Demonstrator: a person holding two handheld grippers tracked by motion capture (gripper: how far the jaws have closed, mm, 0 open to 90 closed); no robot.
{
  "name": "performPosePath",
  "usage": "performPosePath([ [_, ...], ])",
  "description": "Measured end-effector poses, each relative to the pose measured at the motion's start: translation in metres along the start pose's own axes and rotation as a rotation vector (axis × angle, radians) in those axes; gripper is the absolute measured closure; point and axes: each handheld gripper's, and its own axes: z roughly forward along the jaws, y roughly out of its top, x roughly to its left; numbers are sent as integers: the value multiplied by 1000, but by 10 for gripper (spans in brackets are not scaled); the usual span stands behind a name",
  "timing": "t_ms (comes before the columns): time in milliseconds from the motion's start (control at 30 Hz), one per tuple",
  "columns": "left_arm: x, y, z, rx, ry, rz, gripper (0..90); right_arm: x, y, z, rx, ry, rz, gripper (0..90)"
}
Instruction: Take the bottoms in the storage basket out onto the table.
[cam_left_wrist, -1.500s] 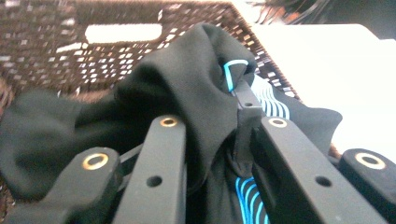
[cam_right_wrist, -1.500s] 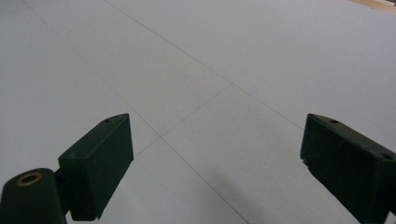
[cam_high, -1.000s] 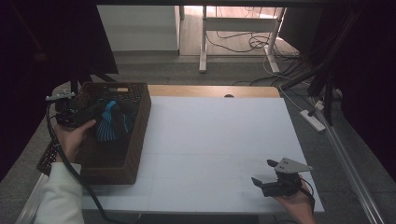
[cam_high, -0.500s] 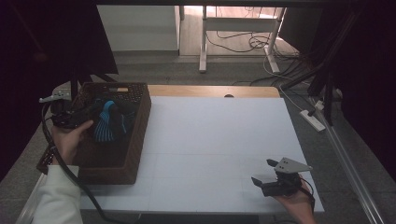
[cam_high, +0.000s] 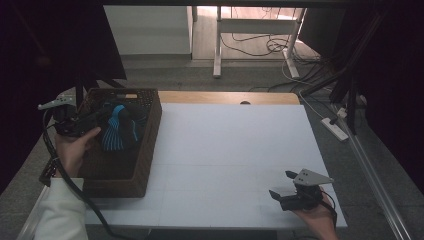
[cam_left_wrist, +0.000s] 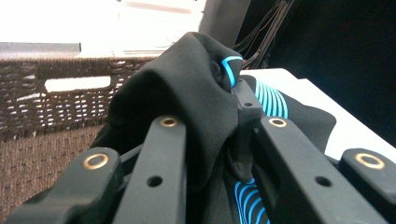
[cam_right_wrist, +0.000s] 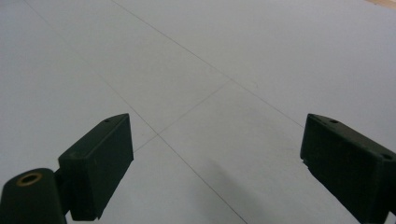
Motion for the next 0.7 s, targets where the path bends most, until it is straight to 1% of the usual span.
performPosePath([
  [133, -8, 4, -6, -23, -17, 15, 785, 0, 0, 0, 5, -1, -5, 94],
  [200, -9, 5, -7, -26, -19, 18, 785, 0, 0, 1, 4, -3, -2, 95],
  [267, -13, 8, -11, -40, -32, 29, 785, 1, 0, 1, 5, -4, -4, 95],
  [467, -20, 11, -16, -63, -59, 38, 785, 0, 0, 1, 3, -2, -3, 95],
  [700, -26, 13, -20, -88, -83, 40, 785, 1, 0, 1, 8, -6, -9, 95],
])
